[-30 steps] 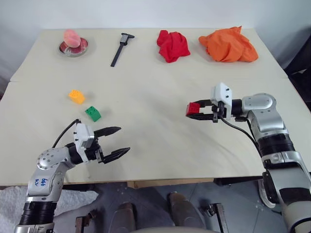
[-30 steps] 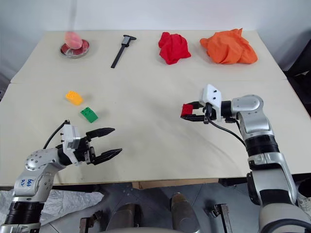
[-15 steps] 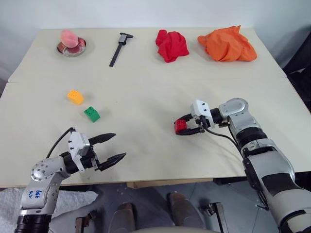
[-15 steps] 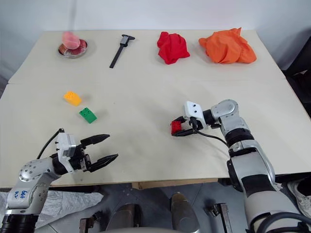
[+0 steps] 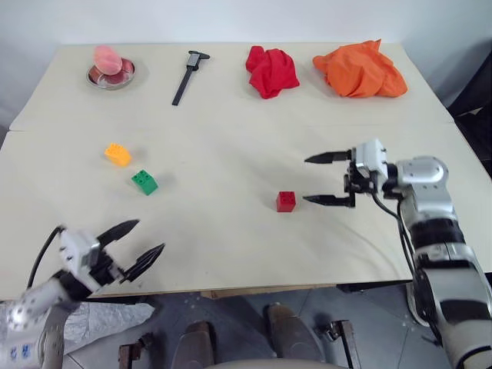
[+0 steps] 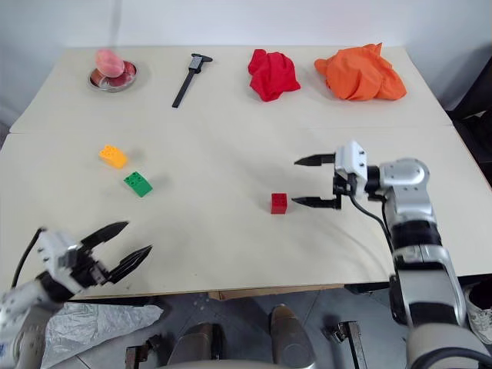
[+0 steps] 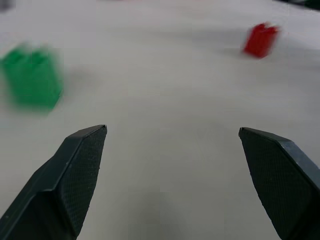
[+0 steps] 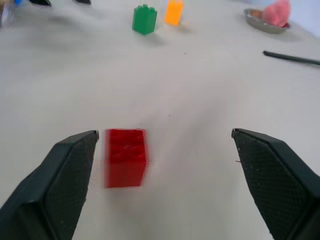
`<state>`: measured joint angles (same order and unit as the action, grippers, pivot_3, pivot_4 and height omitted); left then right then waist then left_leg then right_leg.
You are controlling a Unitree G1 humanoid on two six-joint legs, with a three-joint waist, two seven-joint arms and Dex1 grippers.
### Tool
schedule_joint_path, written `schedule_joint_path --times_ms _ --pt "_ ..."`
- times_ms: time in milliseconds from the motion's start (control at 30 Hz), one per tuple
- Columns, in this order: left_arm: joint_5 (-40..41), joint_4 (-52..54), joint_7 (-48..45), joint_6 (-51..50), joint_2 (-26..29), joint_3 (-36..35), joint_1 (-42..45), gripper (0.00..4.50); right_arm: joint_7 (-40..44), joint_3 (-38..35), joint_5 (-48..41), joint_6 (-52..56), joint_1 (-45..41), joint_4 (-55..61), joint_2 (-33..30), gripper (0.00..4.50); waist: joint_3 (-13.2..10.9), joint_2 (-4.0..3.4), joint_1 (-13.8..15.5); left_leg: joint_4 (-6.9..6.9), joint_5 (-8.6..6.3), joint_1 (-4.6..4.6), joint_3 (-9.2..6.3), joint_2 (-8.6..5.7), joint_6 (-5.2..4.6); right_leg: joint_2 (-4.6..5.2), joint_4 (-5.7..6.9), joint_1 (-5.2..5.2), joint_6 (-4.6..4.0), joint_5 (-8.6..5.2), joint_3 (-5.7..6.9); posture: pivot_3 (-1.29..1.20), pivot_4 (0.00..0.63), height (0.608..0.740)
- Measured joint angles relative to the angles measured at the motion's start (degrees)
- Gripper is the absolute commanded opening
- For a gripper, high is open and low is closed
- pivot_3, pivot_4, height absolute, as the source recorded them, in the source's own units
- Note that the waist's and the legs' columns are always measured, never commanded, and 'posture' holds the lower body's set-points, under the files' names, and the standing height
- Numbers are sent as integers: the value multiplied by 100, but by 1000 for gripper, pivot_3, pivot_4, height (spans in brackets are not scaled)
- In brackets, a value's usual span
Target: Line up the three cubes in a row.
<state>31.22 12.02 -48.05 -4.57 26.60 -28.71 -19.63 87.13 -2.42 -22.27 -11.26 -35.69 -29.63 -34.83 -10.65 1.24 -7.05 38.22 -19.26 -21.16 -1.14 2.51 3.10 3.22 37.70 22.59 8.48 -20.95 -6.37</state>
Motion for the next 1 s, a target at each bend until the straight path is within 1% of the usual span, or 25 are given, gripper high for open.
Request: schedule_joint_path --times_ms 133,233,400,567,667,833,900,1000 --pt "213 -153 473 162 -331 -648 -176 4500 -280 -430 -552 507 1081 1186 -45 4469 0 0 126 8 -7 12 4 -28 -27 21 -10 -8 3 1 3 0 150 740" --pt "268 -194 731 239 -548 -894 -297 4500 -384 -577 -653 625 1638 1459 -111 4469 -1 4 229 8 -2 21 6 -56 -37 17 -14 -18 11 6 7 0 150 740" --pt "270 -264 967 396 -741 -941 -341 4500 -821 -722 -753 733 1833 1668 21 4469 -1 4 251 6 8 20 8 -73 -53 25 -14 -19 28 15 8 0 150 740" --pt "259 -74 1135 380 -802 -610 -149 4500 -1021 -697 -815 794 1872 1938 130 4469 -1 4 278 5 9 17 4 -74 -53 27 -14 -16 29 15 13 0 150 740" --pt "259 -33 1349 232 -690 -481 251 4500 -1070 -685 -840 867 1889 2069 152 4469 -1 4 326 5 9 16 2 -74 -53 26 -14 -15 29 15 18 0 150 740" --pt "230 -114 1672 -334 -104 -208 1263 4500 -1117 -640 -843 902 1893 2110 192 4469 -1 4 406 7 10 11 -2 -77 -53 28 -12 -13 28 16 23 0 150 740" --pt "230 -125 1755 -541 22 -134 1535 4500 -1136 -630 -843 905 1886 2137 197 4469 -1 4 403 6 10 11 0 -78 -53 31 -12 -12 29 16 23 0 150 740" --pt "64 -520 1618 -790 461 231 2117 4500 -1205 -621 -843 921 1904 2188 232 4469 -1 4 389 4 13 7 1 -78 -47 28 -12 -4 28 16 27 0 150 740"
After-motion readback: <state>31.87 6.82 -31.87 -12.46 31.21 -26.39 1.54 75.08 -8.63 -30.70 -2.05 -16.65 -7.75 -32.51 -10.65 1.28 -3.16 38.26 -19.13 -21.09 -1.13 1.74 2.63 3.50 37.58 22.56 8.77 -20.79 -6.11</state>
